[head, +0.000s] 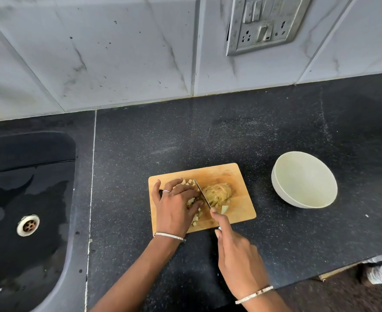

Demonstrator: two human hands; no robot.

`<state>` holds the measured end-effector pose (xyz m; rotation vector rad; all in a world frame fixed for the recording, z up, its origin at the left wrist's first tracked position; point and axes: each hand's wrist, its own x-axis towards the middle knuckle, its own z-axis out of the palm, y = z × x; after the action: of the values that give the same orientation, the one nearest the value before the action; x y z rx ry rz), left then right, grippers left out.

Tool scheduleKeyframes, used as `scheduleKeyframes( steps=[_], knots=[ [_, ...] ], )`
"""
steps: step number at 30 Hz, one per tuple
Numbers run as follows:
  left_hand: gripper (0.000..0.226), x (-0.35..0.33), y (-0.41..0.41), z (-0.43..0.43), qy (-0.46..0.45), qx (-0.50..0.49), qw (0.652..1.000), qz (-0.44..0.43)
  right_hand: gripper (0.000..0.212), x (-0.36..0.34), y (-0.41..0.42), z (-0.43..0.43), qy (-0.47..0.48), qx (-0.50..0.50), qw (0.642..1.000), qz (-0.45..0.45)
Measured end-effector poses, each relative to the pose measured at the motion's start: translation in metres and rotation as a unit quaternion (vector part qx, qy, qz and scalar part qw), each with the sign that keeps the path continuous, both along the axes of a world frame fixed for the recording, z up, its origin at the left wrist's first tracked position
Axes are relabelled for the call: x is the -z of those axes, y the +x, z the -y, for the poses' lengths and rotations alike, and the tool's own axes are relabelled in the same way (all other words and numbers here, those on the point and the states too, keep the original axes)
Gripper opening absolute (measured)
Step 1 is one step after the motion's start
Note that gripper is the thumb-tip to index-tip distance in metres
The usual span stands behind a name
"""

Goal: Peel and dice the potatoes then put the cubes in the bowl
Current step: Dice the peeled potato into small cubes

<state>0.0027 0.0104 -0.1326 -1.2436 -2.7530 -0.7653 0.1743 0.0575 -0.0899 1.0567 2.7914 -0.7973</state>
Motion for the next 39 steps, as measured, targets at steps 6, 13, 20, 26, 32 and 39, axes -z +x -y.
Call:
scheduleKeyframes(
  steps=[6, 13, 20, 26, 32, 39],
  knots=[
    [0.013, -0.002, 0.001, -0.002, 0.004, -0.011, 1.000, -0.014, 0.049, 0.009, -0.010, -0.004, 0.018, -0.002, 1.000, 0.010],
    [0.011, -0.002, 0.004, -0.004, -0.002, -0.022, 0.999, -0.023, 0.046, 0.016, -0.023, -0.007, 0.032, -0.001, 0.999, 0.020],
    [0.013, 0.000, 0.004, -0.004, -0.007, -0.027, 0.999, -0.021, 0.059, 0.023, -0.005, 0.000, 0.026, 0.011, 0.999, 0.041],
    [0.013, 0.002, 0.002, -0.003, 0.011, -0.026, 1.000, -0.011, 0.049, 0.021, -0.009, 0.000, 0.011, 0.020, 0.999, 0.045],
    [0.015, 0.001, 0.002, -0.002, 0.014, -0.027, 1.000, 0.001, 0.049, 0.019, -0.003, 0.000, -0.037, 0.013, 0.999, 0.006],
    [0.017, 0.002, 0.000, -0.003, 0.012, -0.026, 1.000, 0.011, 0.049, 0.008, 0.022, 0.002, -0.035, 0.030, 0.999, 0.001]
  ],
)
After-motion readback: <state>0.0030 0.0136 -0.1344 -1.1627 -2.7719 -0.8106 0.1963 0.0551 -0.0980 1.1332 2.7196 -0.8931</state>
